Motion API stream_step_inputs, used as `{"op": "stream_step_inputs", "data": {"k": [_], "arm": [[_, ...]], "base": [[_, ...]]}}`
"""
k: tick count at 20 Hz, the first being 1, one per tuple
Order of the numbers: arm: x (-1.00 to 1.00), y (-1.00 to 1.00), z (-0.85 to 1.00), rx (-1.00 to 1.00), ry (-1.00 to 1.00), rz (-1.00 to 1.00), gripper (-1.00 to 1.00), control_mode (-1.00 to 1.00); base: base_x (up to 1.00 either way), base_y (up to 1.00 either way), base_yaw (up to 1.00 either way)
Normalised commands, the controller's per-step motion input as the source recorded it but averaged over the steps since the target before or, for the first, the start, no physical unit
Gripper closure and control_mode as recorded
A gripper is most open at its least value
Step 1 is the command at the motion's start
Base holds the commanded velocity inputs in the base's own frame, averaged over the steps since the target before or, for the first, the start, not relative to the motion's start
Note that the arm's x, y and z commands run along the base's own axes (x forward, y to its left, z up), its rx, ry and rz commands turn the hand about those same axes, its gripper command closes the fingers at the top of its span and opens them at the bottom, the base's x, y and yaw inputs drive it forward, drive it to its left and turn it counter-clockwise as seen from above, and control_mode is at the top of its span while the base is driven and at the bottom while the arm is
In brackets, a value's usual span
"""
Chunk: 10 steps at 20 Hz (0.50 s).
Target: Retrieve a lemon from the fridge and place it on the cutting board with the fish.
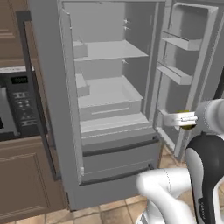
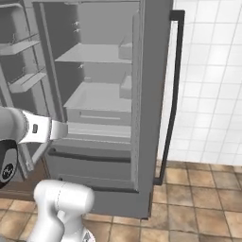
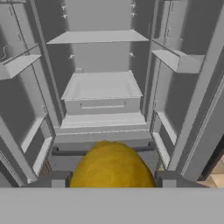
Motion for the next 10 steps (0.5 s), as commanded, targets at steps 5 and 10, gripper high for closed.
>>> {"op": "stream_step_inputs", "data": {"k": [5,10], "arm": [[0.00,0.00,0.00,0.00,0.00,0.00,1.00,1.00],[0.00,0.00,0.00,0.00,0.00,0.00,1.00,1.00]], "base": [[-0.90,0.01,0.00],[-0.47,0.09,0.12]]}}
